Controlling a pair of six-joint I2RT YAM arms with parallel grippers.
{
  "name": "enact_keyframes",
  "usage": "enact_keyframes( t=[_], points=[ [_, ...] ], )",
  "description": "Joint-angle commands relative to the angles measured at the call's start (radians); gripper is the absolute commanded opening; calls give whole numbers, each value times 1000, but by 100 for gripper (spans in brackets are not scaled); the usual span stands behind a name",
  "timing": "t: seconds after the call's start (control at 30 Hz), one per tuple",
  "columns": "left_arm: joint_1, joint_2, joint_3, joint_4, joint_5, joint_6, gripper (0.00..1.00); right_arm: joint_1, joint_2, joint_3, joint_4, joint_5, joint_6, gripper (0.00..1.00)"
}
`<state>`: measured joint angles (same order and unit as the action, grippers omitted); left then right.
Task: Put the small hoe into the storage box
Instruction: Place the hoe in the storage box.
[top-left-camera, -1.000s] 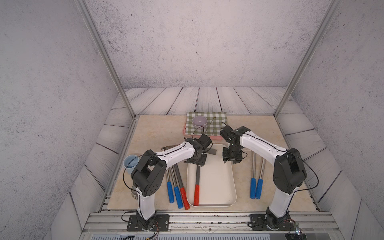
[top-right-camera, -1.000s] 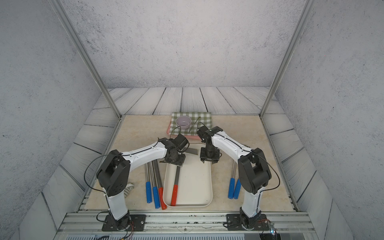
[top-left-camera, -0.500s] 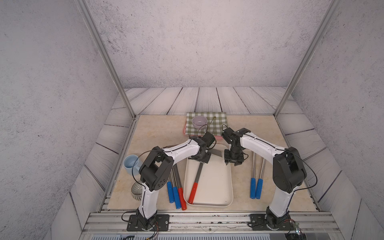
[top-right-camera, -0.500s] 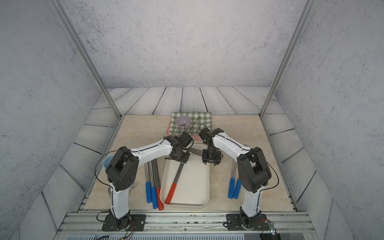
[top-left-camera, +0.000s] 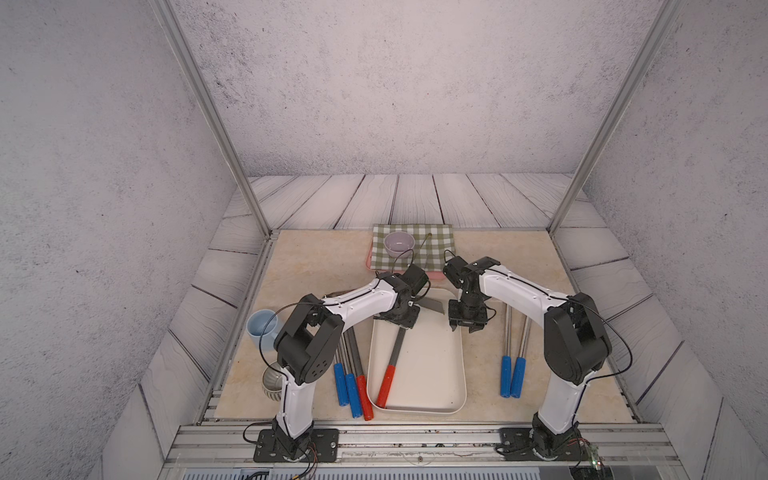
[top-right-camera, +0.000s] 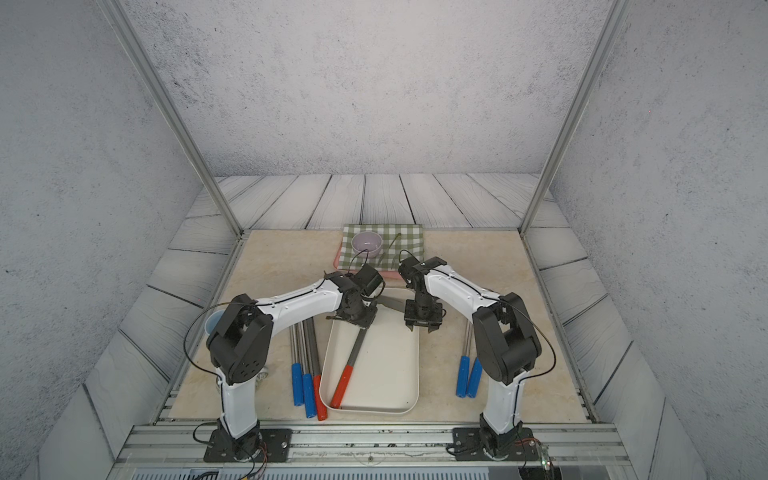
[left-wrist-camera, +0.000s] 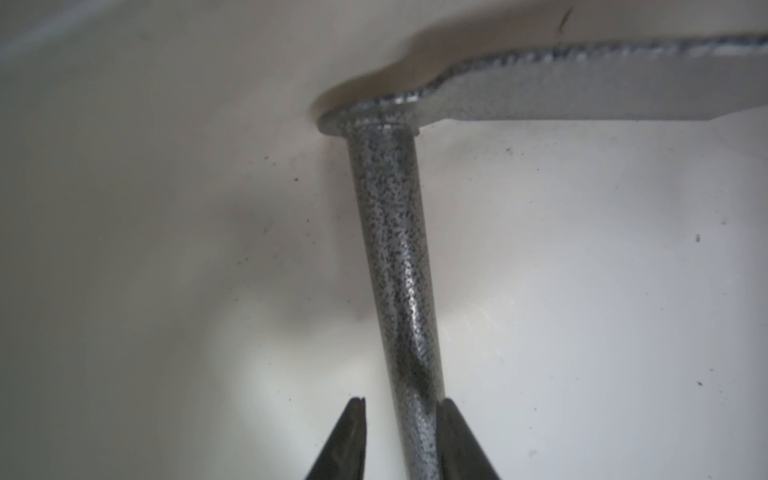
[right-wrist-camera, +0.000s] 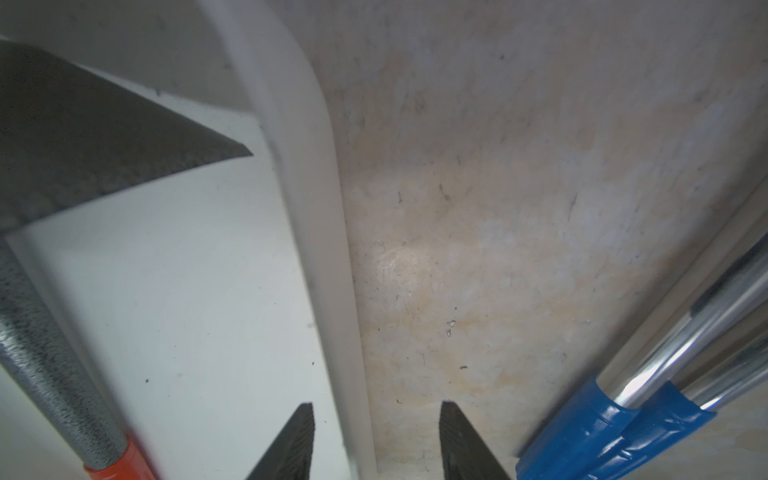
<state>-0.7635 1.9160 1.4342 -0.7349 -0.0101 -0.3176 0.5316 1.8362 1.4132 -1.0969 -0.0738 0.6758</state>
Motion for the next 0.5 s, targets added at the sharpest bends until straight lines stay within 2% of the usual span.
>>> enact_keyframes(
  t=[0.0, 0.23, 0.47],
  points=[
    [-5, -123, -14, 14, -1, 2, 35, -4, -13, 33, -29, 1, -12, 51],
    [-4, -333, -67, -16, -67, -10, 42, -4, -34, 64, -57, 14, -12, 51],
    [-2, -528, -195, -34, -162, -31, 49, -4, -100, 65, -79, 34, -1, 51]
  ],
)
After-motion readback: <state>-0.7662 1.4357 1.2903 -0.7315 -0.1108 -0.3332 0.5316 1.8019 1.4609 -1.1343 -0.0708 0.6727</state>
